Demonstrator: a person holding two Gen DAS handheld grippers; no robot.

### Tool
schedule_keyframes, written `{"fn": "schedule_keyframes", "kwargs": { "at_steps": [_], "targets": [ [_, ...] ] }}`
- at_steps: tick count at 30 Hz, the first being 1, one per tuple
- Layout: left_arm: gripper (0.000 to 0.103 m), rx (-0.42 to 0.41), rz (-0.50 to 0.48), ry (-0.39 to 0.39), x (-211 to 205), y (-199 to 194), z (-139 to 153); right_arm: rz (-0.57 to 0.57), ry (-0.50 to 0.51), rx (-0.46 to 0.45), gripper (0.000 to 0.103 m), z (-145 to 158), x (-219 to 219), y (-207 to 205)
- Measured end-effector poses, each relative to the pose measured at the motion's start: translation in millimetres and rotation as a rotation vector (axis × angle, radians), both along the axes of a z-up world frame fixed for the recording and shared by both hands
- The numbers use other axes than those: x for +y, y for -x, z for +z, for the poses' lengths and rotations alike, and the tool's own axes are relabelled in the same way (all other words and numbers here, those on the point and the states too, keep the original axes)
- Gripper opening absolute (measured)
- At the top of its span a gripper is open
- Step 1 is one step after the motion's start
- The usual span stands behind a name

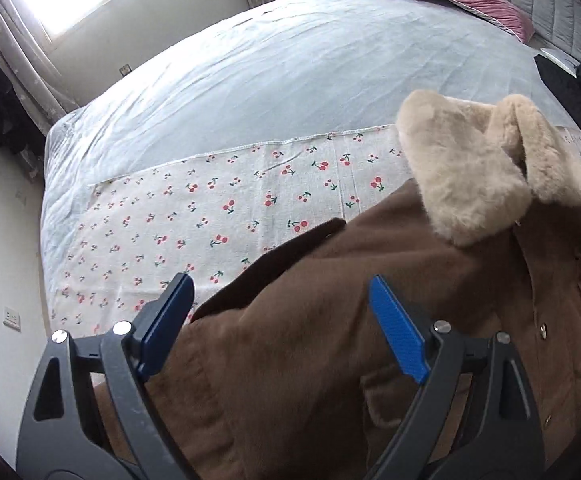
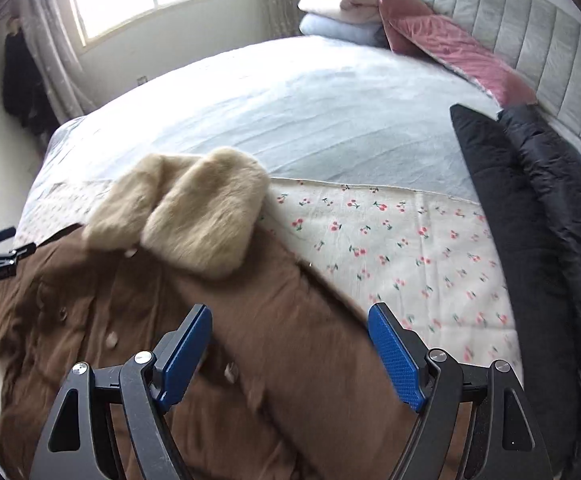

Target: Fold large clothes

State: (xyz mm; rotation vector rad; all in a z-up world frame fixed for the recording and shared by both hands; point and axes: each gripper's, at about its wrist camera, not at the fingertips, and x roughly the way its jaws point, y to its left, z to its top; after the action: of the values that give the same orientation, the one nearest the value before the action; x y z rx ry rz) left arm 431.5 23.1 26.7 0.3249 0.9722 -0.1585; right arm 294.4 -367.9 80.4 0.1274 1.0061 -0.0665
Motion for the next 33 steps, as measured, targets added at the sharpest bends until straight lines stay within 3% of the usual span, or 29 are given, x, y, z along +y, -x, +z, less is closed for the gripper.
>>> {"fn": "schedule_keyframes", "kwargs": {
  "at_steps": [6, 9, 11, 12, 14, 15, 16, 18, 23, 27, 30, 32, 33],
  "targets": [
    [0.09, 0.112, 0.021, 0.049, 3, -27, -72, 0.007, 0.017, 0.115, 0.081, -78, 8, -52],
    [0.09, 0.077, 0.017, 0.081, 3, -17, -74, -0.012, 0.065, 0.112, 0.081, -101, 16, -59],
    [0.08, 0.103, -0.013, 0.11, 2, -12, -74, -0.035, 0.078, 0.099, 0.08, -102, 19, -59],
    [0.07, 0.115, -0.025, 0.13, 1, -9, -71, -0.037, 0.083, 0.096, 0.077, -101, 21, -59],
    [0.058, 0.123, -0.05, 0.118, -6, -1, -69, -0.012, 0.111, 0.083, 0.041, -96, 31, -55],
    [0.046, 0.116, -0.057, 0.111, -9, 3, -65, -0.005, 0.135, 0.085, 0.031, -93, 37, -53],
    [0.026, 0.105, -0.053, 0.086, -11, 9, -62, 0.005, 0.169, 0.078, 0.02, -91, 45, -49],
    [0.007, 0.057, -0.025, 0.082, -12, 21, -55, 0.021, 0.282, 0.028, 0.015, -82, 68, -40],
    [0.004, -0.184, 0.081, 0.149, 5, 37, -7, -0.062, 0.394, -0.159, 0.011, -42, 89, -23],
    [0.004, -0.406, 0.145, 0.081, 6, 37, 38, -0.052, 0.484, -0.275, 0.011, 2, 106, -37],
    [0.003, -0.398, 0.218, 0.058, 20, 19, 42, -0.059, 0.472, -0.311, 0.011, 17, 113, -57],
    [0.0, -0.398, 0.266, -0.105, 23, 1, 28, -0.091, 0.465, -0.279, 0.013, 7, 114, -82],
    [0.001, -0.366, 0.266, -0.144, 27, 0, 19, -0.104, 0.458, -0.219, 0.014, -5, 113, -94]
  ]
}}
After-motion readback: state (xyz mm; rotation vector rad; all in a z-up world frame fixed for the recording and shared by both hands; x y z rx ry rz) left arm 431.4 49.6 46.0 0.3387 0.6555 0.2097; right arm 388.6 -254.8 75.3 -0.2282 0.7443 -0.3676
